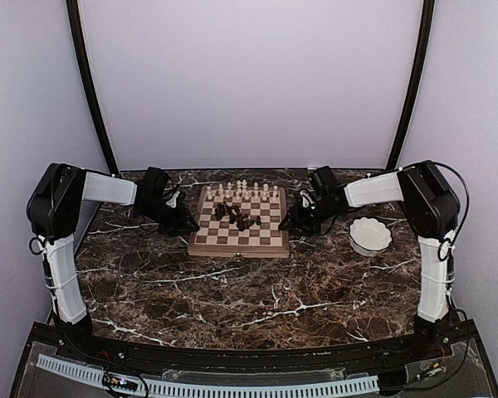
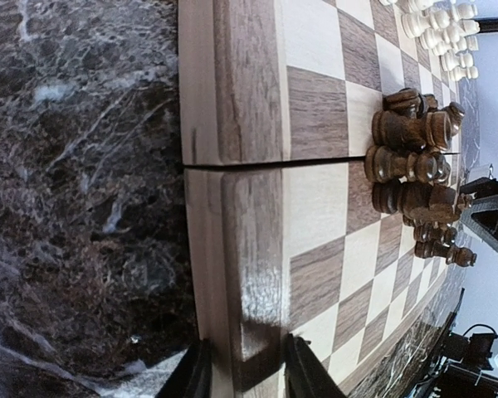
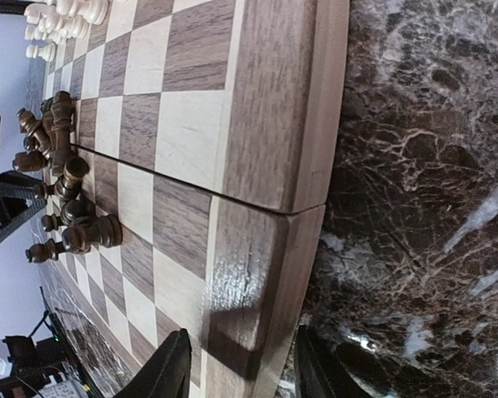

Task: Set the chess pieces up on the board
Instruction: Move the chessboard to the center of the board.

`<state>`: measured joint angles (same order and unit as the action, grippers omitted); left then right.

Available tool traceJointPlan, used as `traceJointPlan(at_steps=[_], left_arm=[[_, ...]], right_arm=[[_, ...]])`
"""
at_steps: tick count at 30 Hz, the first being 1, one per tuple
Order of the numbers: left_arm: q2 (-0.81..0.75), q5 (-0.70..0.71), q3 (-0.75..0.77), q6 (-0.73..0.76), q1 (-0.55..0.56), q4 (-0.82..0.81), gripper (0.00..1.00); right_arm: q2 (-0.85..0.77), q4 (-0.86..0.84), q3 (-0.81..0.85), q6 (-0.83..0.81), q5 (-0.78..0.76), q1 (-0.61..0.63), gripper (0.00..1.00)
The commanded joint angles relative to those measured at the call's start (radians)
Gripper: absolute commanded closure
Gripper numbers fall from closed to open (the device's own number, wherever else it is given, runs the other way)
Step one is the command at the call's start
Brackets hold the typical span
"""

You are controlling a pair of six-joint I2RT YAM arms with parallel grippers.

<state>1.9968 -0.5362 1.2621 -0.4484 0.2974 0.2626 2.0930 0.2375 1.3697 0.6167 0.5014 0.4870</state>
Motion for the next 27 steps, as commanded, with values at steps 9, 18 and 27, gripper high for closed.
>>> traceJointPlan(at_steps=[9, 18, 27], left_arm=[[-0.032, 0.036, -0.104, -0.011, 0.085, 0.039, 0.81], [-0.112, 0.013, -0.248, -0.033, 0.175, 0.025, 0.86], [-0.225, -0.014, -0.381, -0.067, 0.290, 0.002, 0.87]], right_arm=[[0.007, 0.031, -0.096, -0.019, 0.019, 0.067, 0.78], [-0.064, 0.062, -0.243, -0.048, 0.004, 0.160, 0.83], [-0.204, 0.153, -0.358, -0.108, -0.028, 0.183, 0.83]])
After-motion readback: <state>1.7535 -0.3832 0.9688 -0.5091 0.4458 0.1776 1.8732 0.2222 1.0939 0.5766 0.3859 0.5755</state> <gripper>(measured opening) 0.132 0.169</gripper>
